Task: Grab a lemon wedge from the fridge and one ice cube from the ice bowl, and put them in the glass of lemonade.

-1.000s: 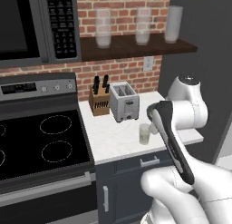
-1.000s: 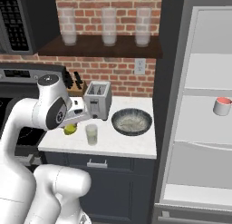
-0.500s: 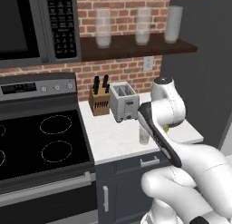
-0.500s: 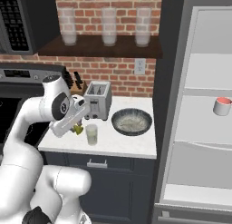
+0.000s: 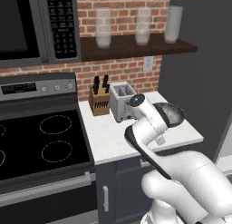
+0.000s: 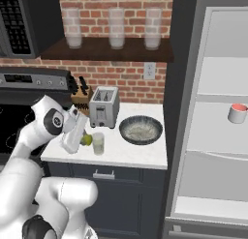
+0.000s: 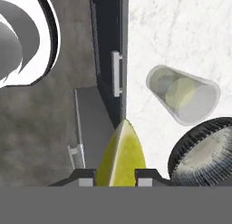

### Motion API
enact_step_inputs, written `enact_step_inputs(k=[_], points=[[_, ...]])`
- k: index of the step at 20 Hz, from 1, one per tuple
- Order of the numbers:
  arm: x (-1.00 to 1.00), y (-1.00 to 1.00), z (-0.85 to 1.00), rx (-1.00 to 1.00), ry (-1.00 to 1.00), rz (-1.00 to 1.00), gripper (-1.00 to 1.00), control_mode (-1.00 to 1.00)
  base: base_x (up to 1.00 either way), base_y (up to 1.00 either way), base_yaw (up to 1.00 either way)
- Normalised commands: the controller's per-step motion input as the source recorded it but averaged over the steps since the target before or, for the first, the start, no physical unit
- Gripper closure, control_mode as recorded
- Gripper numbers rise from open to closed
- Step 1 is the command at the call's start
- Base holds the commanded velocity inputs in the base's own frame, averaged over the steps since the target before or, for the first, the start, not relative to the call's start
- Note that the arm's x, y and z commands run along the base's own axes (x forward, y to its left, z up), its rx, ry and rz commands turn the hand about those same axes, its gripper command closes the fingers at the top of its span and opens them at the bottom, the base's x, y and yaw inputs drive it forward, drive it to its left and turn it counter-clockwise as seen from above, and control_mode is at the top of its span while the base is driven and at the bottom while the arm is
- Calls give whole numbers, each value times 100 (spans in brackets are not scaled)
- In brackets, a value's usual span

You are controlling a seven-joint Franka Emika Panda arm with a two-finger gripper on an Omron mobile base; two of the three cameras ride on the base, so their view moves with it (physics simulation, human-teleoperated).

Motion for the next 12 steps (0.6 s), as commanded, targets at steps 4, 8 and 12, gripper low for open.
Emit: enact_step_inputs(k=[4, 8, 12], points=[[37, 0, 0, -29, 16, 36, 100, -100, 0, 0, 0], [38, 0, 1, -25, 26, 27, 100, -100, 0, 0, 0], [38, 2, 0, -25, 29, 23, 100, -100, 0, 0, 0]])
